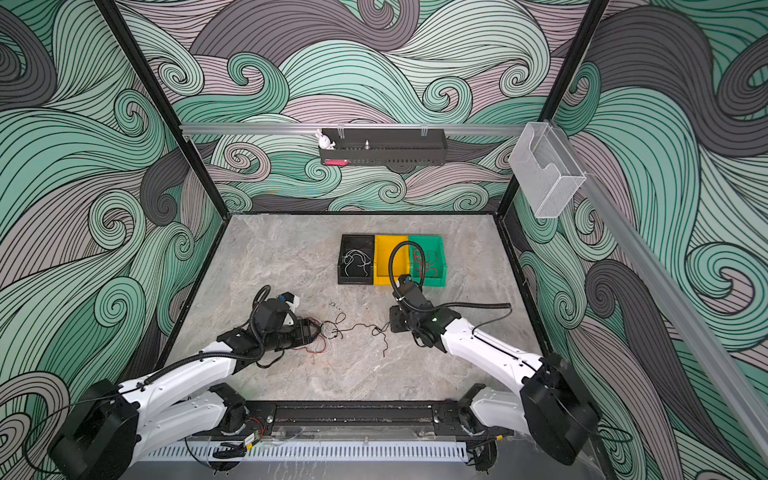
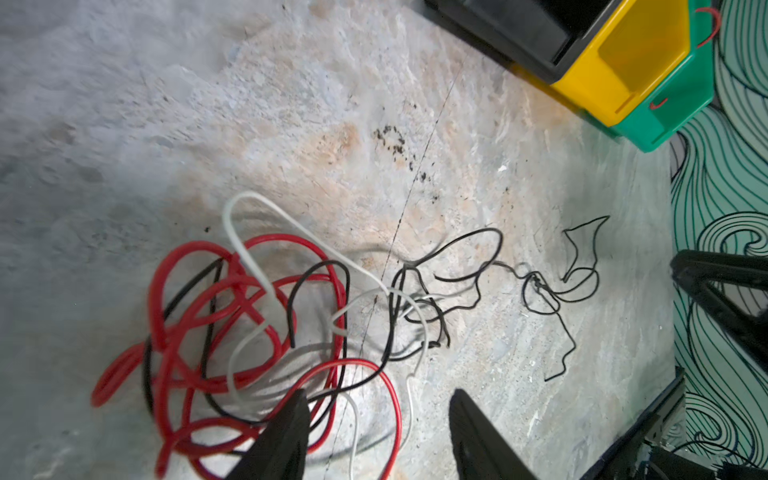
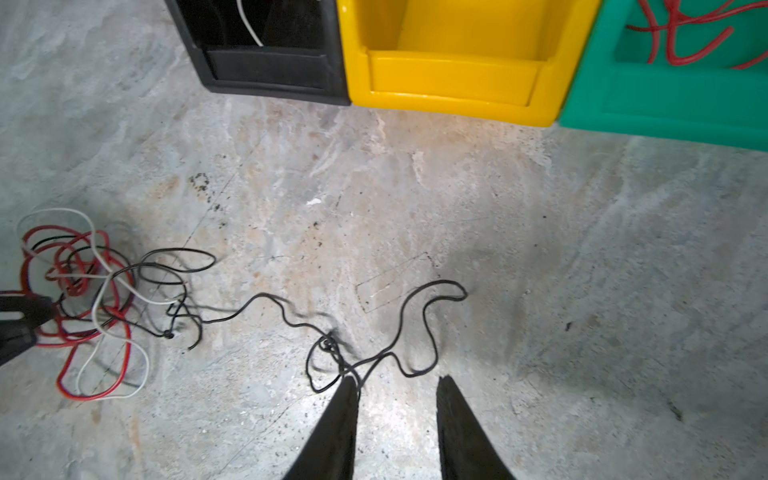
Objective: Untangle the cables
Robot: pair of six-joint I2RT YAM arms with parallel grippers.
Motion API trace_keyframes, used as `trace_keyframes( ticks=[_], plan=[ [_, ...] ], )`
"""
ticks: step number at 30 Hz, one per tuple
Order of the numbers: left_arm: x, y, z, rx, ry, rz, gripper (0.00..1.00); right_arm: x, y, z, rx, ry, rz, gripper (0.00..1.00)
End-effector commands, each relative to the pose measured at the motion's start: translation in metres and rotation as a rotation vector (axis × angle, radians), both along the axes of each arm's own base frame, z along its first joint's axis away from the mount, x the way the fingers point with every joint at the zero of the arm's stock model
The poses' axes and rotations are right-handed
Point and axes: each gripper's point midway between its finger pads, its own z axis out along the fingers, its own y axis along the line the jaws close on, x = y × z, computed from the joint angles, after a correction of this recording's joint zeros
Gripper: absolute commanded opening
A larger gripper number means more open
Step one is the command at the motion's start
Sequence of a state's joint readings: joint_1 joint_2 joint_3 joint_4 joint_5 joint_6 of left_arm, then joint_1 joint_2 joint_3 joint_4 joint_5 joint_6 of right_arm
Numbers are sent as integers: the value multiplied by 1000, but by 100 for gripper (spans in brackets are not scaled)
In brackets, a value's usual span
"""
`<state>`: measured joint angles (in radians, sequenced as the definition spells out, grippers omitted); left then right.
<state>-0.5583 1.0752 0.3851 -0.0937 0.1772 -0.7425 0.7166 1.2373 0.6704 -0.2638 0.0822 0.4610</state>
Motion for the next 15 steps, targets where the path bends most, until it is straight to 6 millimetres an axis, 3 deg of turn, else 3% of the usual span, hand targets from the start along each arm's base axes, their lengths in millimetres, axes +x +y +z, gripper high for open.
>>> trace_keyframes(
  ticks=[1,6,15],
  plan=[
    [12,-15,13,-30,-52,-39,56,-7,31,4,15,-8,127,36],
    [12,-8,0,20,-31,-28,55,-16,60,-12,-68,16,278,43],
    [10,-3,-9,36,-13,1,55,-10,65,-44,-222,58,317,51]
  ],
)
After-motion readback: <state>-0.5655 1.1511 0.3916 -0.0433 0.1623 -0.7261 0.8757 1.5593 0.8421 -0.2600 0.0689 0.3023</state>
